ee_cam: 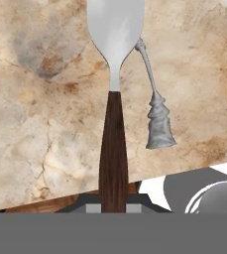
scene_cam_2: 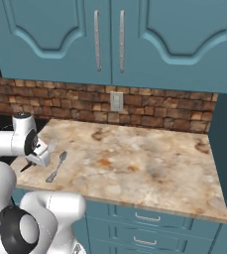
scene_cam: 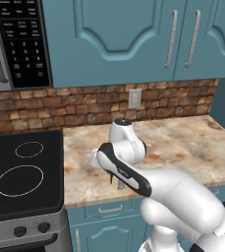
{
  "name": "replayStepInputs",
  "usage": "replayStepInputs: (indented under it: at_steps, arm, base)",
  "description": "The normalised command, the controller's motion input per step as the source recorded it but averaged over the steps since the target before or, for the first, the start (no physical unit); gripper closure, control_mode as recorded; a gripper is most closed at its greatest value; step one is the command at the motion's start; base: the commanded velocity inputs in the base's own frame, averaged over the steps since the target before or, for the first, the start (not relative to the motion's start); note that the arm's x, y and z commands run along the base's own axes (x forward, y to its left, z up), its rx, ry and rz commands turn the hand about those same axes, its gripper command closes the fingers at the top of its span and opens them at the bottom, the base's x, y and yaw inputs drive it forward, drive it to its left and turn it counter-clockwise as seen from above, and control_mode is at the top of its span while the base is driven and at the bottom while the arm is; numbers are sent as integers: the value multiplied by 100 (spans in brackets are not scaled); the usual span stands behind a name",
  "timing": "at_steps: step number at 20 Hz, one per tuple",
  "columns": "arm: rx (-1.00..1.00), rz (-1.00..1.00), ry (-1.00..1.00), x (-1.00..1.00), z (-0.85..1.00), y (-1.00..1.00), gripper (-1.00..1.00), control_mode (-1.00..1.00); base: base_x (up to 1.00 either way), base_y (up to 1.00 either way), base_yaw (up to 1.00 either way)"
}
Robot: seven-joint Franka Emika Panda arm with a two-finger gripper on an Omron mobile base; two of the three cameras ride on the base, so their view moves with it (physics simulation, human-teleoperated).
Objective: Take the fork and place it on the left side of the plate. Then take the spoon and place it on the right side of the plate. Make sure they're directly next to the plate.
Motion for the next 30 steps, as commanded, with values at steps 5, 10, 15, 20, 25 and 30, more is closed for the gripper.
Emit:
replayStepInputs:
  at_steps: [5, 10, 15, 20, 25, 30]
  arm:
    - [0, 0, 0, 0, 0, 0, 100, -100]
    - [0, 0, 0, 0, 0, 0, 100, -100]
    - [0, 0, 0, 0, 0, 0, 100, 100]
    - [0, 0, 0, 0, 0, 0, 100, 100]
    - [0, 0, 0, 0, 0, 0, 100, 100]
    - [0, 0, 0, 0, 0, 0, 100, 100]
  base:
    - [0, 0, 0]
    - [0, 0, 0]
    - [0, 0, 0]
    - [0, 0, 0]
    - [-44, 1, 1]
    - [-85, 2, 11]
